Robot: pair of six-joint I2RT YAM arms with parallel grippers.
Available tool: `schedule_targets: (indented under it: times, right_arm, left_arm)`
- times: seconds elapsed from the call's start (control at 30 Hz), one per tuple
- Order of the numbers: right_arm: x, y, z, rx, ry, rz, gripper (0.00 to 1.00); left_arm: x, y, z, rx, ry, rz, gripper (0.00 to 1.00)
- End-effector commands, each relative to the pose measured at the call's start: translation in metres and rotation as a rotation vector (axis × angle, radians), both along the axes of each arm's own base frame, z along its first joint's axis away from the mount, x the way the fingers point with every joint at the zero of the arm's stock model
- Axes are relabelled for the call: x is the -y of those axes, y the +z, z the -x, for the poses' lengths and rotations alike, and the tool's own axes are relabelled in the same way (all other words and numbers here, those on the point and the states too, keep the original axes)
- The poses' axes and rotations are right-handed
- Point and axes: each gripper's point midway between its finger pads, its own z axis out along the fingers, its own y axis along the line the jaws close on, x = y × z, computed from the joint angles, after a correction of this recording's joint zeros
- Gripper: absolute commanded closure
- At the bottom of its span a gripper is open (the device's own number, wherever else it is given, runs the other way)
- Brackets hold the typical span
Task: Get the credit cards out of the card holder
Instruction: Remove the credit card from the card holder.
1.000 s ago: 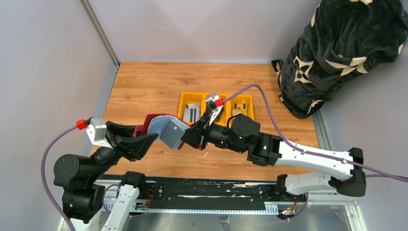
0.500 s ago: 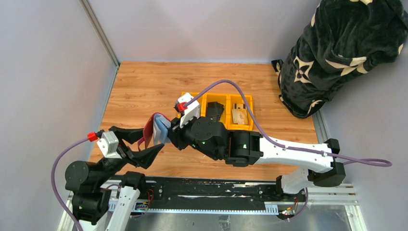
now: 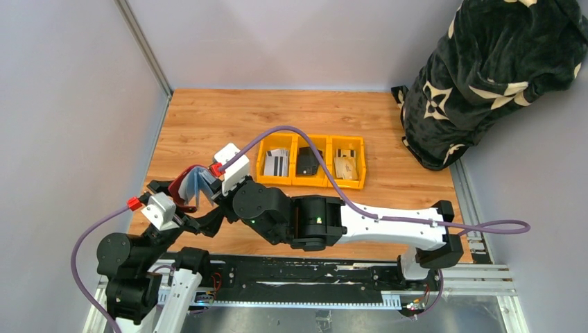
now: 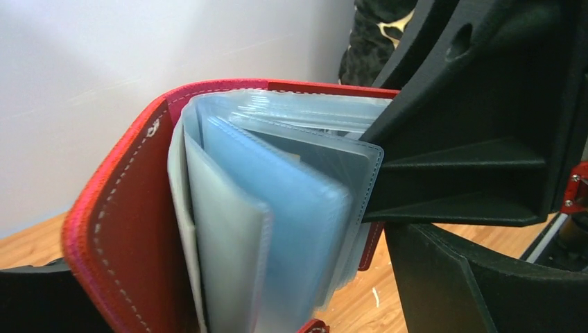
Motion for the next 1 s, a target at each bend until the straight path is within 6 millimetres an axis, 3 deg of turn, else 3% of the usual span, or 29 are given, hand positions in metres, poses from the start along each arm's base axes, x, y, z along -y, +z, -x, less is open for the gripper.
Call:
schedule_targets:
  times: [0.0, 0.27, 0.37, 0.97]
  right_arm:
    - [0.009, 0.024, 0.009, 0.032, 0.007, -0.047, 1.00]
    - [0.035, 0.024, 0.007, 0.043, 0.000, -0.085, 1.00]
    - [0.043, 0.024, 0.006, 0.047, -0.005, -0.086, 1.00]
    - [0.053, 0.022, 0.008, 0.045, 0.010, -0.081, 1.00]
  left_arm:
    - [-0.012, 0.002, -0.001, 0.048, 0.078, -0.051, 0.07]
    - [0.005, -0.004, 0.021, 0.019, -0.059, -0.074, 0.12]
    - [0.010, -0.002, 0.026, 0.017, -0.093, -0.072, 0.19]
    - [-0.012, 0.023, 0.016, 0.074, 0.060, -0.033, 0.36]
